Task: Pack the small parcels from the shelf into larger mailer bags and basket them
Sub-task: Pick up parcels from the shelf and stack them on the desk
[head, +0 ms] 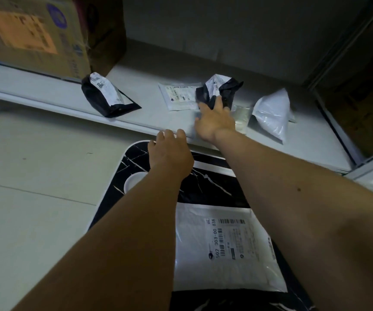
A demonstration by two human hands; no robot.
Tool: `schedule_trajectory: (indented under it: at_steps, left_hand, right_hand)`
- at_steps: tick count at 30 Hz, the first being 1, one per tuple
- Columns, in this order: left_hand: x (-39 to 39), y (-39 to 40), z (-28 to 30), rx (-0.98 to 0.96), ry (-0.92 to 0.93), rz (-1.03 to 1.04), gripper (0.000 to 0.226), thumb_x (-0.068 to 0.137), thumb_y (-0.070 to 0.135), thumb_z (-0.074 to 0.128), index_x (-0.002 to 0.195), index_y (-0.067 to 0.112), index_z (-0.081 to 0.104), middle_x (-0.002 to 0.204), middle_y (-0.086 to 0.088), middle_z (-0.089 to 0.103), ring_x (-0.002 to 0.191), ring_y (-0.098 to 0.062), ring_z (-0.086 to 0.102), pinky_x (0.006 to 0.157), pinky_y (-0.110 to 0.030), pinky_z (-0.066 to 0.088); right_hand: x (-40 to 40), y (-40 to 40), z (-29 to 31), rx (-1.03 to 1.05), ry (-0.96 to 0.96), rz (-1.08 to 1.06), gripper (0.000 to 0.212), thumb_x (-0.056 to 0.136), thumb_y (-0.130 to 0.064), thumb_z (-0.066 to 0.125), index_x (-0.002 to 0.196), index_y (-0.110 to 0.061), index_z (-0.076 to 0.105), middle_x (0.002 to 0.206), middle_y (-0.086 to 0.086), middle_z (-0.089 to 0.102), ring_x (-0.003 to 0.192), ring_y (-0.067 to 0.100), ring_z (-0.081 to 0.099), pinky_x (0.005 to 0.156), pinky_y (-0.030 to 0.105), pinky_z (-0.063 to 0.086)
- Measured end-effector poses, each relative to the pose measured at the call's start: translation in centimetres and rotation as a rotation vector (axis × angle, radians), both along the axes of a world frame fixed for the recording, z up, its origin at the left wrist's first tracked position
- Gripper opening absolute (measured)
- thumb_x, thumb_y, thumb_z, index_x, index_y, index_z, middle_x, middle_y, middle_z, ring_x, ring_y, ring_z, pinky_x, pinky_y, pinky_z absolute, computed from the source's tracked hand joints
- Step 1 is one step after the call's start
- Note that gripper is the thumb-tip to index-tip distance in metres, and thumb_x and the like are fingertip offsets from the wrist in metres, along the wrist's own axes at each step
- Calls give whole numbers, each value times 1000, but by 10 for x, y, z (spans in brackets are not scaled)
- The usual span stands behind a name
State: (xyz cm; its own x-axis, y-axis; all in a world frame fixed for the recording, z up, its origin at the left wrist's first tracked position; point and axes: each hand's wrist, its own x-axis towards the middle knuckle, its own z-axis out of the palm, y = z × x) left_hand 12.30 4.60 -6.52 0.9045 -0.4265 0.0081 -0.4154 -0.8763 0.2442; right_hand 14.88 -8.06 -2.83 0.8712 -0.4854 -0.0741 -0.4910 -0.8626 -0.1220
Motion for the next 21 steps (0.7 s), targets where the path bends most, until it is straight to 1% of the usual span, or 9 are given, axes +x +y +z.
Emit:
schedule_trajectory:
  at_steps: [2,4,6,9,11,13,15,17,21]
  left_hand:
    - [-1,2,-1,-2,12,-1,48,91,16,41,139,12,35,131,-14,45,124,-31,40,100,-44,37]
    - [-1,5,0,-6,13,-7,52,91,16,41,142,13,31,134,-15,43,126,-31,38,103,-45,35]
    - [0,9,4,-8,-4,-2,56,91,16,41,145,13,27,136,-15,41,128,-31,37,106,-46,34]
    - [0,18,12,-12,-40,10,55,90,14,41,144,13,28,133,-14,43,125,-30,40,103,-44,36]
    - [-2,25,20,-18,-59,19,52,90,13,42,140,12,31,130,-13,46,122,-30,42,100,-43,38]
    - [-5,31,29,-12,-67,18,53,90,15,44,141,13,29,132,-13,44,124,-30,41,100,-44,38]
    - [-12,37,38,1,-74,8,57,91,16,45,144,13,25,137,-14,41,129,-31,37,103,-45,37]
    - [-22,42,48,15,-83,-11,59,91,17,45,146,13,24,140,-14,38,132,-32,35,104,-46,35]
    - [-51,54,64,33,-93,-38,52,90,14,44,141,10,32,140,-13,37,130,-31,36,103,-45,35]
  right_hand:
    - [5,1,-1,65,23,-57,62,94,-17,42,152,-17,22,162,1,-1,143,32,18,111,42,28]
    - [7,2,0,108,-39,-87,60,93,-11,42,150,-7,24,161,1,8,139,31,25,109,39,30]
    - [6,4,4,150,-135,-90,57,93,-6,42,147,-3,27,158,3,14,136,31,31,106,37,32]
    - [1,1,18,189,-254,-35,55,92,-2,43,145,-2,29,158,4,15,134,30,34,105,33,32]
    - [-8,1,31,184,-304,36,52,92,-2,44,142,-3,32,156,4,17,129,28,38,97,29,33]
    - [-19,4,45,176,-344,95,48,91,-1,45,138,-5,35,153,2,21,123,27,43,90,27,33]
    - [-36,13,58,161,-368,149,50,91,-2,45,139,-8,34,153,0,21,124,28,43,94,31,36]
    - [-57,22,67,152,-368,198,54,92,-3,44,144,-9,31,154,0,19,128,27,40,97,30,34]
    - [-111,35,78,142,-354,251,54,93,-4,45,145,-8,30,153,1,21,126,26,40,98,30,33]
